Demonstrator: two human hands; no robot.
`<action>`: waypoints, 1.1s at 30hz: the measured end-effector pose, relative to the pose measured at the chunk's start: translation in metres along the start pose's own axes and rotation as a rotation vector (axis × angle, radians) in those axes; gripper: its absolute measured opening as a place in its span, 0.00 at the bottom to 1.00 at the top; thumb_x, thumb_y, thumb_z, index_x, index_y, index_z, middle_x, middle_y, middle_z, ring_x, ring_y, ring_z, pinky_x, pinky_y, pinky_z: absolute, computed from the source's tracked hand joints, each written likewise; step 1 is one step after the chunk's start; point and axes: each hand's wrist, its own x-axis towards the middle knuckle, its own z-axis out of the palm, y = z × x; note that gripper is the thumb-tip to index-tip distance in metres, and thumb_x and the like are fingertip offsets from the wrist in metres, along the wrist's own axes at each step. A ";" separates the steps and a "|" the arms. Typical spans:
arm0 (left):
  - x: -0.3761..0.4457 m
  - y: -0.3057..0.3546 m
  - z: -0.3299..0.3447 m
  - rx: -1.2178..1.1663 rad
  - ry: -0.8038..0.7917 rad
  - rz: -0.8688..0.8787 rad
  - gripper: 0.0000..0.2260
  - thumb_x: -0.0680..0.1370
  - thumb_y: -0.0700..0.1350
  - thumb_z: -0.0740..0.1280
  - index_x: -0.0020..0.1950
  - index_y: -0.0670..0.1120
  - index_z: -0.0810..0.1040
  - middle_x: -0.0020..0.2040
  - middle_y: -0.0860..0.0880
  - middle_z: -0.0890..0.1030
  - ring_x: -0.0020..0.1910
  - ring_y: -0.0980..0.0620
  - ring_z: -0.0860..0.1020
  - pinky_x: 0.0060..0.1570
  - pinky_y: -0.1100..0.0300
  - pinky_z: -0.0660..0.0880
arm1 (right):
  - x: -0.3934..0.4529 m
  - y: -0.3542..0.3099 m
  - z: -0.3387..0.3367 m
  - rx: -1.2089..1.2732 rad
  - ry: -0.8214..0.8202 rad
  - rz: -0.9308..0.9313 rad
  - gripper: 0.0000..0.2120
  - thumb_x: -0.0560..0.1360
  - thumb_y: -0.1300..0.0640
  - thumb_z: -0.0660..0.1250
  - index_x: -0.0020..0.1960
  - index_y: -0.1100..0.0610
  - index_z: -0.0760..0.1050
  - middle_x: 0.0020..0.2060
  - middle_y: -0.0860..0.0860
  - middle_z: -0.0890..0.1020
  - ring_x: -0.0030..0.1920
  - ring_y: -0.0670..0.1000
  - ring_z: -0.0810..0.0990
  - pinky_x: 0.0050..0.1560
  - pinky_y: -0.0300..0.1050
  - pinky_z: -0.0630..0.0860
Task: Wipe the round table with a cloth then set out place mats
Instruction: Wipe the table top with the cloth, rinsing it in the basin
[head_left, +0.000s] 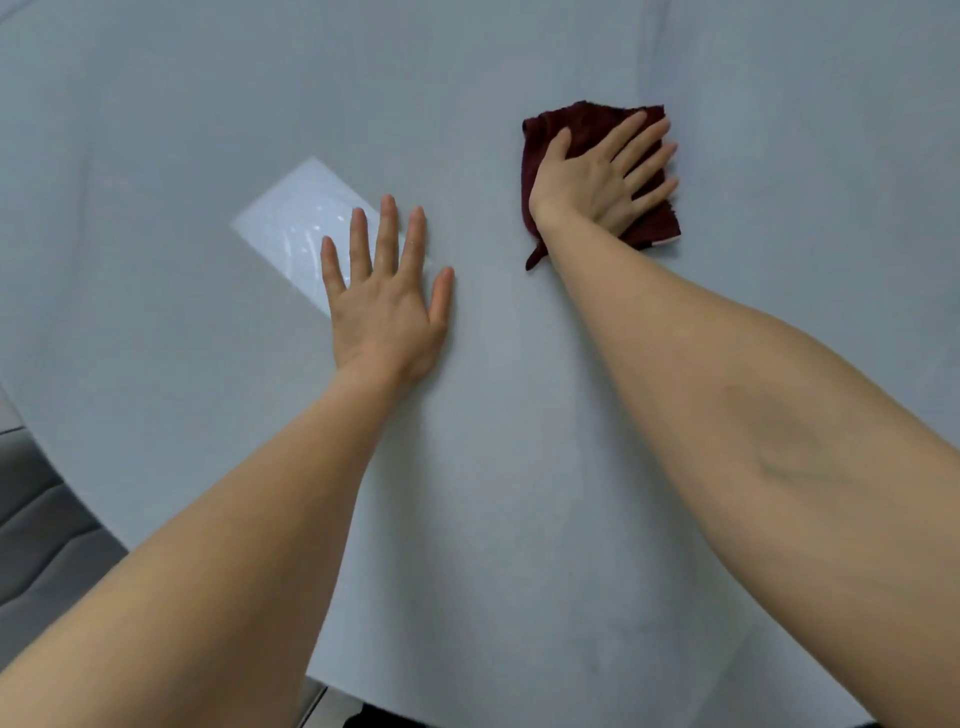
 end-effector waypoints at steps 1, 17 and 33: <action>0.000 0.000 0.001 0.002 -0.004 0.003 0.27 0.81 0.59 0.42 0.79 0.52 0.43 0.79 0.50 0.43 0.78 0.47 0.40 0.75 0.44 0.38 | -0.017 0.011 -0.001 0.001 -0.001 0.008 0.37 0.79 0.39 0.49 0.79 0.58 0.43 0.79 0.55 0.45 0.78 0.55 0.43 0.75 0.59 0.39; -0.120 0.000 0.008 -0.032 -0.163 0.193 0.29 0.83 0.58 0.44 0.79 0.48 0.40 0.79 0.44 0.38 0.77 0.42 0.38 0.75 0.45 0.38 | -0.289 0.216 -0.012 -0.119 -0.017 -0.419 0.35 0.79 0.39 0.46 0.80 0.57 0.46 0.79 0.55 0.49 0.78 0.55 0.47 0.76 0.58 0.43; -0.149 0.038 0.003 -0.097 -0.128 0.330 0.28 0.83 0.55 0.48 0.79 0.45 0.44 0.79 0.46 0.41 0.77 0.43 0.39 0.75 0.46 0.37 | -0.210 0.324 -0.067 -0.358 -0.345 -1.532 0.33 0.79 0.40 0.51 0.79 0.53 0.49 0.79 0.52 0.50 0.78 0.53 0.47 0.77 0.54 0.43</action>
